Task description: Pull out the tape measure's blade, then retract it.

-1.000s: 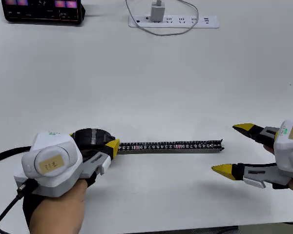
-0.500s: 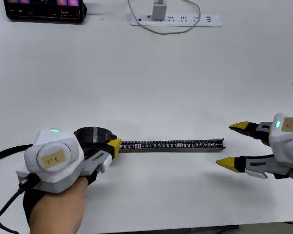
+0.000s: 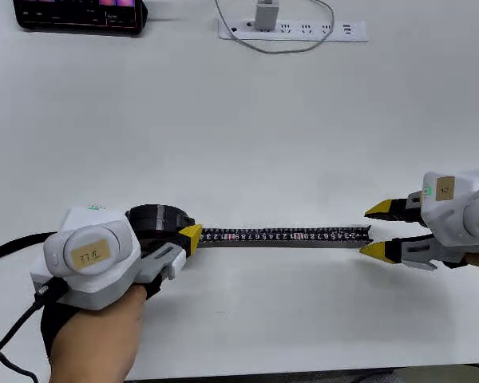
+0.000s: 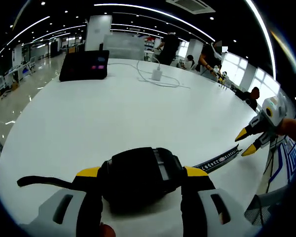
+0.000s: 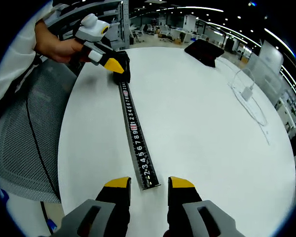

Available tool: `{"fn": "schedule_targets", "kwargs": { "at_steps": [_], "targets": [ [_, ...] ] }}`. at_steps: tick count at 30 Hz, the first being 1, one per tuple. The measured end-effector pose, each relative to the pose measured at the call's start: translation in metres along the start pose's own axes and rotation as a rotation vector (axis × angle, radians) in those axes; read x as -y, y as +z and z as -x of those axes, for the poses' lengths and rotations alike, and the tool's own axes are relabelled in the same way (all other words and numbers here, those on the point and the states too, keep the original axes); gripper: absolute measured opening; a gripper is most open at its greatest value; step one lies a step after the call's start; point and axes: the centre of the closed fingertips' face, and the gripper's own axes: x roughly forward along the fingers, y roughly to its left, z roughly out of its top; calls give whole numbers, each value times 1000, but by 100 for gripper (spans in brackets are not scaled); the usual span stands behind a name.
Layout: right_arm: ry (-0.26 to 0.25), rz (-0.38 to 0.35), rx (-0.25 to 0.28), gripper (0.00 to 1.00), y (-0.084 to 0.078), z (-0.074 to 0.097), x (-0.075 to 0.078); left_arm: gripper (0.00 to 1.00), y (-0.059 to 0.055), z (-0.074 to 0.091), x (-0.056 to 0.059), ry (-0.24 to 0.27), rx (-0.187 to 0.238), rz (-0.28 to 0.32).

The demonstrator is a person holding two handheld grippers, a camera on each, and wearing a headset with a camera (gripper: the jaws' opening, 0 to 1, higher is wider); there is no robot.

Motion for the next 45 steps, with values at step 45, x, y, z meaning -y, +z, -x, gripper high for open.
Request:
{"fn": "schedule_targets", "kwargs": {
  "at_steps": [45],
  "targets": [
    [77,131,-132,11,-16,-15,1,61,-3,0,0,8,3,72]
  ]
}}
